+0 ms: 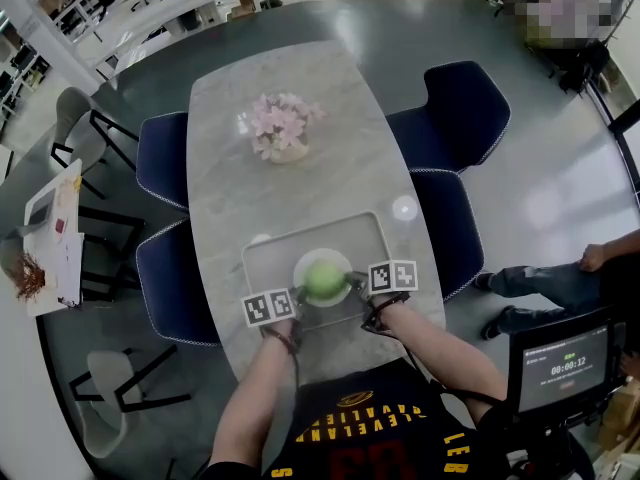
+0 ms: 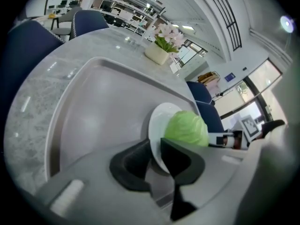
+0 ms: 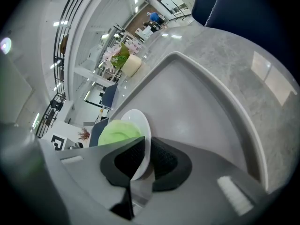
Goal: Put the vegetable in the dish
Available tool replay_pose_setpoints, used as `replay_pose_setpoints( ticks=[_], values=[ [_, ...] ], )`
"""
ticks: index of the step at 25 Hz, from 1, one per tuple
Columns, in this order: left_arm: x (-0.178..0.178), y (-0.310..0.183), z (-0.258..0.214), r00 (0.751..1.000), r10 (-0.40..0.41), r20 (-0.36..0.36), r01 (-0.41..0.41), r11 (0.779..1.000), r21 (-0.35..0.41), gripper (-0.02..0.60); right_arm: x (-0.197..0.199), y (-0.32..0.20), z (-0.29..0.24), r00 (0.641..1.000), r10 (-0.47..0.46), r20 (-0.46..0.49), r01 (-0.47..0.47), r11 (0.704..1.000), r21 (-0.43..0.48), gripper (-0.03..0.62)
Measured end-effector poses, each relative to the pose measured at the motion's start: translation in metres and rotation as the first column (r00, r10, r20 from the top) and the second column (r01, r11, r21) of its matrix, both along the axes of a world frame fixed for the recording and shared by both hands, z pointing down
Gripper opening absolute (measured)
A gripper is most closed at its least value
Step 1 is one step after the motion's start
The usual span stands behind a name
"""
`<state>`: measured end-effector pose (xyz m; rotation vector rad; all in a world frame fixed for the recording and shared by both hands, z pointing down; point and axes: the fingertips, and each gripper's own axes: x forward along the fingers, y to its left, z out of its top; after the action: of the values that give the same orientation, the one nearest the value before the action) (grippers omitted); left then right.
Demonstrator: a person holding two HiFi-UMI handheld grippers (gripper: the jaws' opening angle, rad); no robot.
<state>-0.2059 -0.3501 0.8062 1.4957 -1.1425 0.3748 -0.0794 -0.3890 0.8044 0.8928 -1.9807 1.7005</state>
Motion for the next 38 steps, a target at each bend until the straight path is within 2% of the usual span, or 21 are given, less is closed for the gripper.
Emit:
replay_pose_setpoints(
  ticks=[7,11,15,19,21,22,24,26,28,31,38],
  values=[
    [0.000,0.000,0.000,0.993,0.002,0.119,-0.003,1.000,0.006,0.077,0.002,0.001,-0.002,0.989,-0.082,-0.121,0.093,0.992,0.089,0.055],
    [-0.002,-0.001,-0.004,0.987,0.001,0.163,-0.006,1.000,0.029,0.069,0.007,0.000,-0.006,0.986,-0.080,-0.146,0.098,0.988,0.119,0.049],
    [-0.010,0.007,-0.026,0.985,-0.032,0.171,0.021,0.997,0.068,0.051,0.012,0.006,-0.029,0.992,-0.041,-0.121,0.058,0.987,0.147,0.040],
    [-0.017,0.011,-0.044,0.981,-0.061,0.183,0.038,0.991,0.126,0.028,0.020,0.003,-0.045,0.999,0.036,-0.027,-0.032,0.988,0.154,0.028],
    [-0.014,0.012,-0.058,0.987,-0.084,0.138,0.059,0.983,0.176,0.011,0.024,0.002,-0.058,0.995,0.081,0.063,-0.090,0.983,0.160,0.011],
    [-0.010,0.012,-0.068,0.992,-0.094,0.084,0.075,0.975,0.207,0.003,0.024,0.002,-0.067,0.989,0.095,0.111,-0.113,0.980,0.165,0.006],
    [0.005,0.011,-0.096,0.993,-0.092,-0.071,0.108,0.956,0.274,0.003,0.026,0.005,-0.088,0.975,0.098,0.197,-0.135,0.974,0.182,0.006],
    [0.021,0.015,-0.130,0.975,-0.060,-0.213,0.131,0.931,0.341,0.002,0.025,0.012,-0.111,0.960,0.078,0.270,-0.136,0.970,0.202,0.006],
    [0.033,0.020,-0.163,0.957,-0.023,-0.290,0.143,0.907,0.397,0.002,0.024,0.020,-0.137,0.943,0.049,0.329,-0.131,0.964,0.231,0.006],
    [0.045,0.033,-0.200,0.948,0.019,-0.319,0.136,0.880,0.456,0.002,0.024,0.033,-0.172,0.921,0.010,0.391,-0.130,0.951,0.281,0.006],
    [0.066,0.056,-0.252,0.946,0.096,-0.309,0.097,0.826,0.555,0.002,0.025,0.051,-0.235,0.883,-0.007,0.469,-0.201,0.898,0.391,0.006]
  ],
)
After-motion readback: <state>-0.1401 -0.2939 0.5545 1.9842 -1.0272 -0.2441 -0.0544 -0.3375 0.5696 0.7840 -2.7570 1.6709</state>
